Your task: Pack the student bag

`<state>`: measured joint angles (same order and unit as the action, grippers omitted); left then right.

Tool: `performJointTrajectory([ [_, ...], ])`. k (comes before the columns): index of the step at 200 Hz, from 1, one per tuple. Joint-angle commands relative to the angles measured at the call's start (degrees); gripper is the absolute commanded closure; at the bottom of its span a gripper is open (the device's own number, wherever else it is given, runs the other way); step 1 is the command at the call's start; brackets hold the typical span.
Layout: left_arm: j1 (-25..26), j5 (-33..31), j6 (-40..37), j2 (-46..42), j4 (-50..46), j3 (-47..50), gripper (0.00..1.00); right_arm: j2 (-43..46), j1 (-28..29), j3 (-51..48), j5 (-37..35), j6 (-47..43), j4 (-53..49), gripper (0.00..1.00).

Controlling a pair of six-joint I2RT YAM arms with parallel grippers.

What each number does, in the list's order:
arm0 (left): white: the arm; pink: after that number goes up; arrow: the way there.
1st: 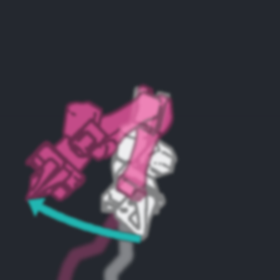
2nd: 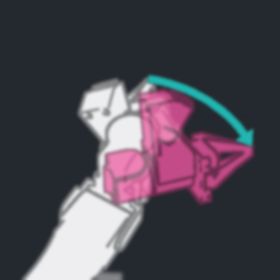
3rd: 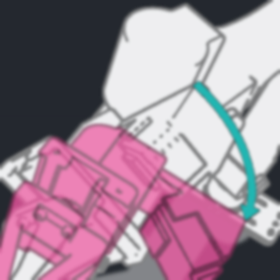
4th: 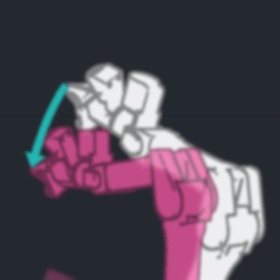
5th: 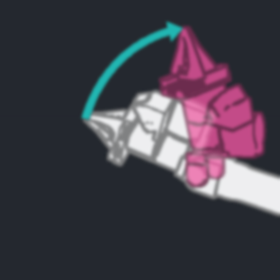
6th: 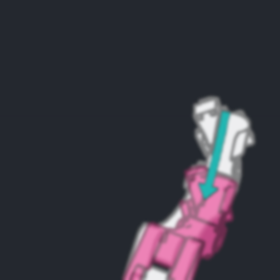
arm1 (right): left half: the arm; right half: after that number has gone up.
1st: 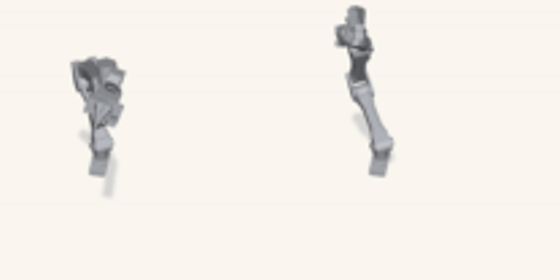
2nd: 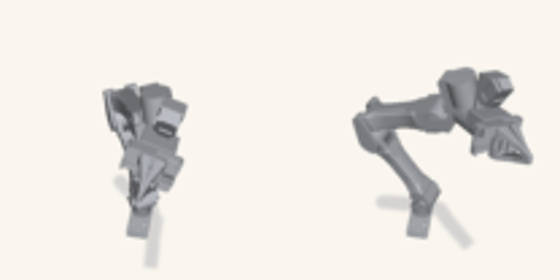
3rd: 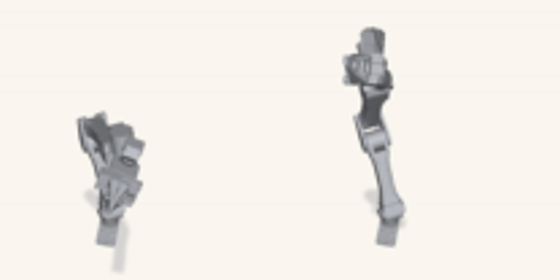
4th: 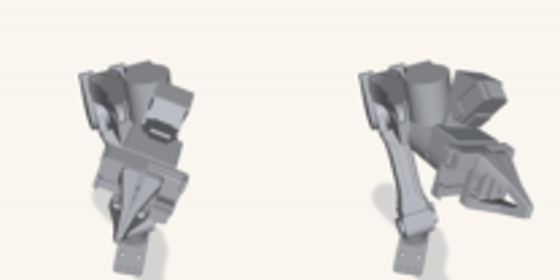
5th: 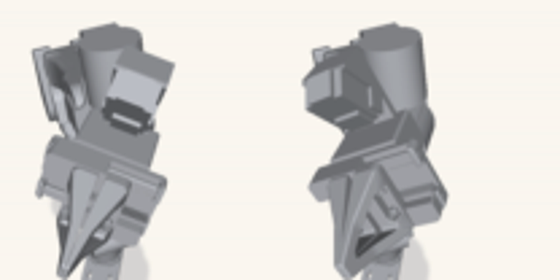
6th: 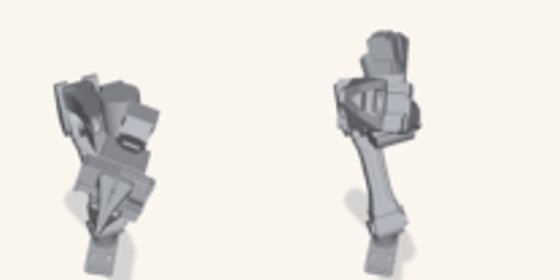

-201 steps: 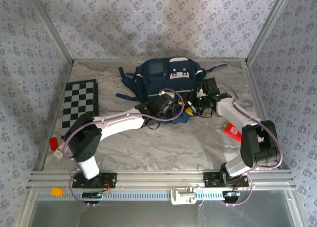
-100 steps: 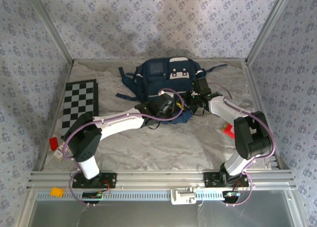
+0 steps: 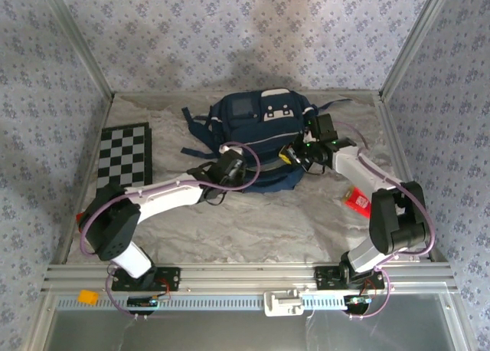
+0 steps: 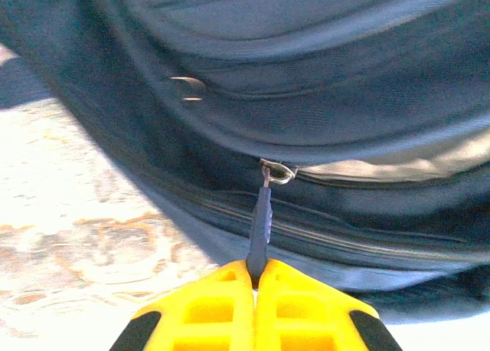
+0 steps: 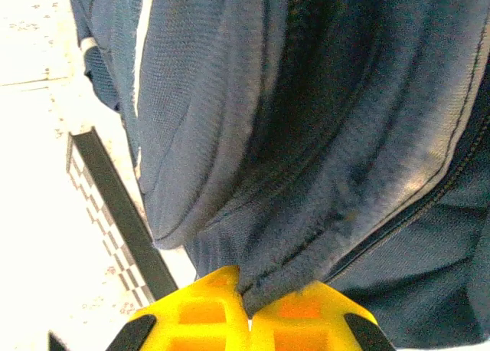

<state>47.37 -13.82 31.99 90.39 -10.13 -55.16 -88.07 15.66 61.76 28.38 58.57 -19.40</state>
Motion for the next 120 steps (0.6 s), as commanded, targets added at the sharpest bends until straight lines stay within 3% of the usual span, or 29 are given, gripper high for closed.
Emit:
performJointTrajectory([
  [1, -2.6, -0.1, -2.2, -2.1, -0.4, 1.3, 1.00, 3.8, -2.1, 1.6, 3.9, -2.4, -2.7, 1.00],
  [33, -6.6, -0.2, -3.7, -2.7, 2.7, 3.2, 1.00, 5.9, -5.0, 4.3, 6.9, -4.8, -8.0, 1.00],
  [57, -10.1, -1.1, -3.0, -0.8, 6.7, 3.6, 1.00, 5.8, -6.7, 3.7, 10.5, -3.9, -6.4, 1.00],
  [95, -15.0, -1.3, -0.5, 3.3, 12.8, 2.5, 1.00, 5.6, -6.1, 0.0, 10.9, -3.8, -5.3, 1.00],
  [120, -16.2, 1.0, -1.3, 5.9, 11.4, -1.4, 1.00, 5.0, -4.8, -2.4, 10.9, -2.4, -2.4, 1.00],
])
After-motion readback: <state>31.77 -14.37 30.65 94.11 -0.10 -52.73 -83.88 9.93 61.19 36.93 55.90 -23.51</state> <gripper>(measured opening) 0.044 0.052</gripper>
